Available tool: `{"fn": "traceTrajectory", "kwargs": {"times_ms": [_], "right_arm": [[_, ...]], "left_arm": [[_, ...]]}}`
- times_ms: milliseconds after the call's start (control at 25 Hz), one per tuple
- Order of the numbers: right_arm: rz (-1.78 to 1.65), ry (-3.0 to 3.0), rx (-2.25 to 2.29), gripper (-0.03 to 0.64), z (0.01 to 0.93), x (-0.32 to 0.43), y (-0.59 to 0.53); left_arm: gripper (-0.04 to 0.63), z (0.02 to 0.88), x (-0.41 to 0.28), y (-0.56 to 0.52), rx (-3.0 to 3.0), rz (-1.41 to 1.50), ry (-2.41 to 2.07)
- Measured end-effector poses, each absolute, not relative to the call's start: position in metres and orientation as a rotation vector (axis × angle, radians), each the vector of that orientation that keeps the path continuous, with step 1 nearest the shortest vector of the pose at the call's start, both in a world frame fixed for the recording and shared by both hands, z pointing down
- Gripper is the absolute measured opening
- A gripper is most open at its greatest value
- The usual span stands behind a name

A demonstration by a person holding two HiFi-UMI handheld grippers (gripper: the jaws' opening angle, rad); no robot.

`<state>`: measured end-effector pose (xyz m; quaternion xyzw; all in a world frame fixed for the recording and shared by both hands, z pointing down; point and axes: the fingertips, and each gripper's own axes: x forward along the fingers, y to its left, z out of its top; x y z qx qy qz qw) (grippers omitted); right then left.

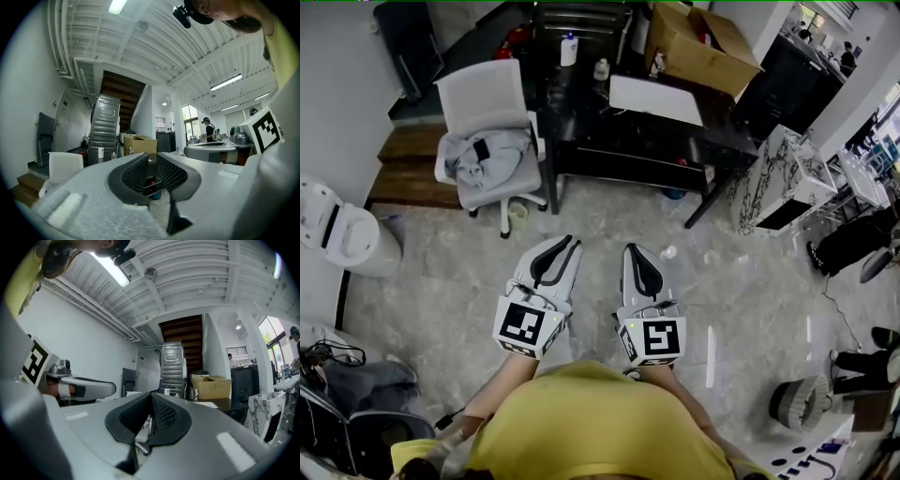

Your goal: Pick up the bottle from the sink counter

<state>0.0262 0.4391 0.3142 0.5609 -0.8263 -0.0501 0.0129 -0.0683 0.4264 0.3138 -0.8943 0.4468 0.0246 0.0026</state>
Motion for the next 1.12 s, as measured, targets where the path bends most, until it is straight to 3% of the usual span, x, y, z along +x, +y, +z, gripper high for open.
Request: {"fn": "traceTrajectory", "kwargs": {"times_ms": [160, 560, 1120], "right_arm": [[-0.135, -2.558, 1.757, 0.002, 0.316, 0.022, 0.372], [-0.122, -2.507, 1.836, 0.002, 0.318, 0.0, 0.227], [-0.116, -2.375, 1.923, 0.002, 0.321, -0.008, 0.155]], "left_arm": [[0.092, 0.316, -0.072, 0.359, -2.832, 0.071, 1.38], [0.104, 0.315, -0.097, 0.214, -2.87, 0.059, 1.291], [0.126, 0.333, -0.102, 0.124, -2.988, 0.092, 1.192]]}}
